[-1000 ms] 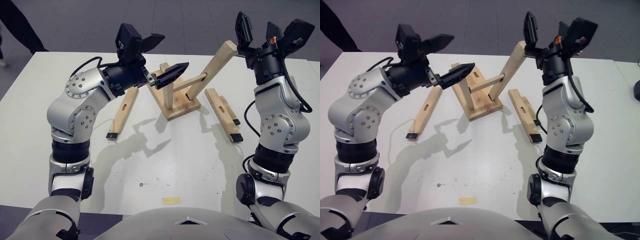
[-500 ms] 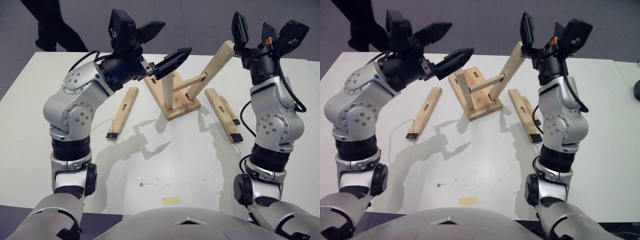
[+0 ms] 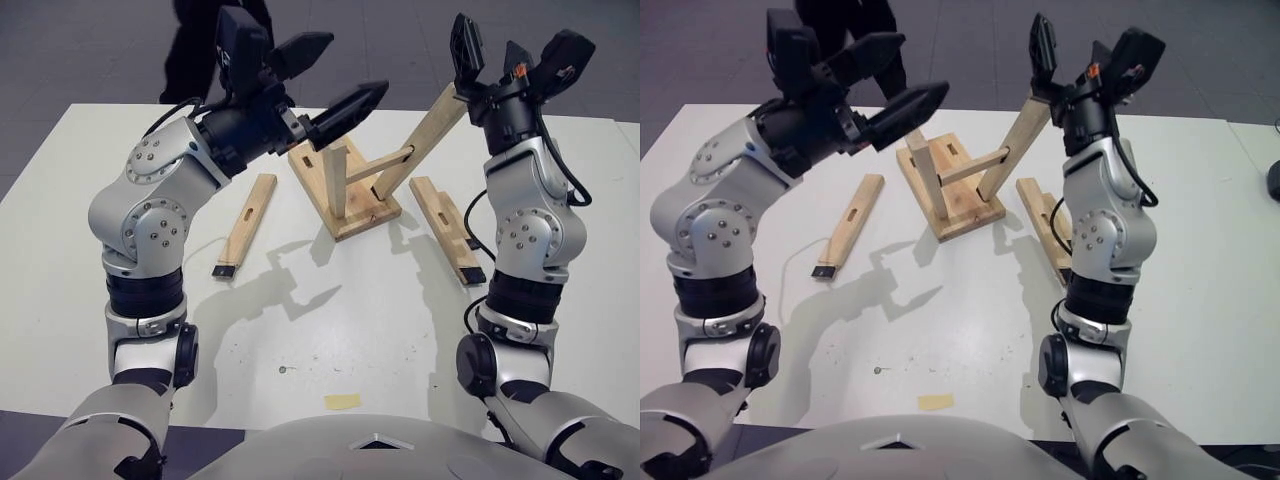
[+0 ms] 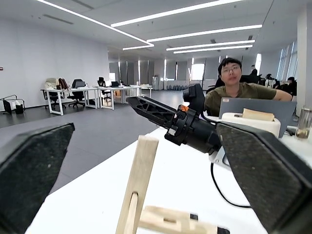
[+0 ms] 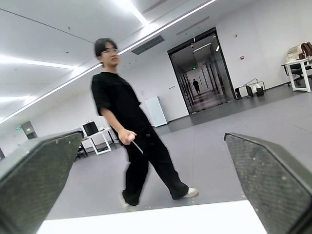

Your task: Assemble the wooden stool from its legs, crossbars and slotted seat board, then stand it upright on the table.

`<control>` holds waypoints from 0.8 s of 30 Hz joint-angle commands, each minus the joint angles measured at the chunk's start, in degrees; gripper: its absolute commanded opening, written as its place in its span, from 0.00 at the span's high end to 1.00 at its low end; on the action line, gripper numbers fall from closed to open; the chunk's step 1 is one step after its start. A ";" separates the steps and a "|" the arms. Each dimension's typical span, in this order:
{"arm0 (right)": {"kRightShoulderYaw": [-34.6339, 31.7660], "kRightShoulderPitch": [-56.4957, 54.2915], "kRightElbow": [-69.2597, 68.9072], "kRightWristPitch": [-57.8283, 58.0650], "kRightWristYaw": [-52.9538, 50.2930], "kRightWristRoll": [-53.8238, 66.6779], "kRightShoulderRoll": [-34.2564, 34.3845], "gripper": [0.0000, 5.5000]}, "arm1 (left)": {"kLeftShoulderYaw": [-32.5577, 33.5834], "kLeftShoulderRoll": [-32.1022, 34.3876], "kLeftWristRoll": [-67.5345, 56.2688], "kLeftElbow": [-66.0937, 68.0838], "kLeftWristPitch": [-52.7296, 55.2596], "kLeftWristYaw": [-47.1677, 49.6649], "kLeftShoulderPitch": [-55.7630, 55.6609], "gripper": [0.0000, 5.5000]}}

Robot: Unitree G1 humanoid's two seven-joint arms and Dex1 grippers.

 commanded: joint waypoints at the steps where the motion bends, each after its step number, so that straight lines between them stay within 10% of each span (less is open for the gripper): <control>1: -2.72 -7.66 6.76 -1.25 1.27 1.02 -2.48 0.02 | 3.26 -1.83 -0.81 3.21 -0.02 4.72 -3.50 0.02; 8: -7.82 -21.37 16.78 -6.62 3.82 3.12 -6.54 0.02 | 4.00 -2.45 1.66 6.05 -1.48 9.09 -4.42 0.02; 16: 4.96 -2.61 30.08 3.70 5.09 -6.20 -0.96 0.02 | 2.16 -2.73 3.41 6.08 -1.30 10.13 -3.22 0.02; 24: 0.23 -4.84 21.07 -0.70 6.03 -0.57 1.33 0.02 | 1.16 -3.00 3.48 5.23 -0.21 10.10 -1.39 0.02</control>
